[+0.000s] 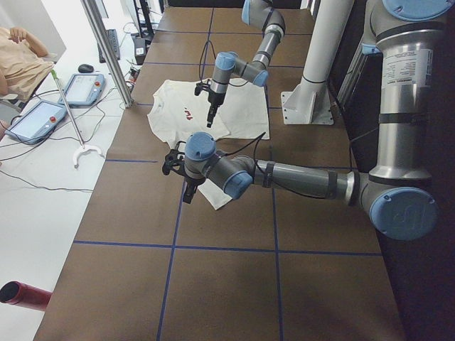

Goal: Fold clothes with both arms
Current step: 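Carry the grasped sleeve across the shirt front toward the far shoulder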

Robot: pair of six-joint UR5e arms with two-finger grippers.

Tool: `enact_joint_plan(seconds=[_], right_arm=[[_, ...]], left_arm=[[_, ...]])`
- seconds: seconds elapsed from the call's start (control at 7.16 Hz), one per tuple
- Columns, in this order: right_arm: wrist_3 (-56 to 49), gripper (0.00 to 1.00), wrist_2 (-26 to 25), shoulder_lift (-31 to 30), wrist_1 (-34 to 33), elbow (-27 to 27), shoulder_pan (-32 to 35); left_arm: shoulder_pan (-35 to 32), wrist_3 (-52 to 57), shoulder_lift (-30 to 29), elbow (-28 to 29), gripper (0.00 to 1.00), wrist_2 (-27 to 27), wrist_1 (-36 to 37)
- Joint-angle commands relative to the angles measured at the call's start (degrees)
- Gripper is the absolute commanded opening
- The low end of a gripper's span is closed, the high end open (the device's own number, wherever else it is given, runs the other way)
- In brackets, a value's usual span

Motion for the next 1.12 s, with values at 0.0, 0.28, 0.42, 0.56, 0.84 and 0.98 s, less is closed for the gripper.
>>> enact_joint_plan(seconds=[0.0, 0.28, 0.42, 0.56, 0.84, 0.98], right_arm=[[6.2, 0.59, 1.0, 0.4, -0.2, 3.3, 2.5], [5.4, 0.65, 10.8, -14.7, -7.7, 23.1, 9.5], [5.2, 0.66, 17.5, -22.6, -8.3, 30.4, 14.3], [4.0, 0.66, 22.1, -30.8, -8.3, 35.4, 18.6], [-7.8, 0.66, 30.8, -43.2, -8.3, 42.7, 27.8], [-11.0, 0.66, 33.6, -47.0, -8.3, 45.4, 30.2]], left_arm=[[3.0, -10.0, 0.3, 0.8, 1.00, -0.3, -1.5], [11.4, -15.6, 0.3, 4.2, 1.00, 5.1, -2.3], [12.6, -15.5, -0.1, 6.4, 0.97, 5.2, -2.5], [15.1, -15.6, -0.2, 6.8, 0.96, 5.0, -2.3], [17.6, -15.4, -0.6, 8.7, 0.85, 5.3, -2.5], [17.8, -15.0, -1.5, 10.5, 0.81, 5.6, -2.5]])
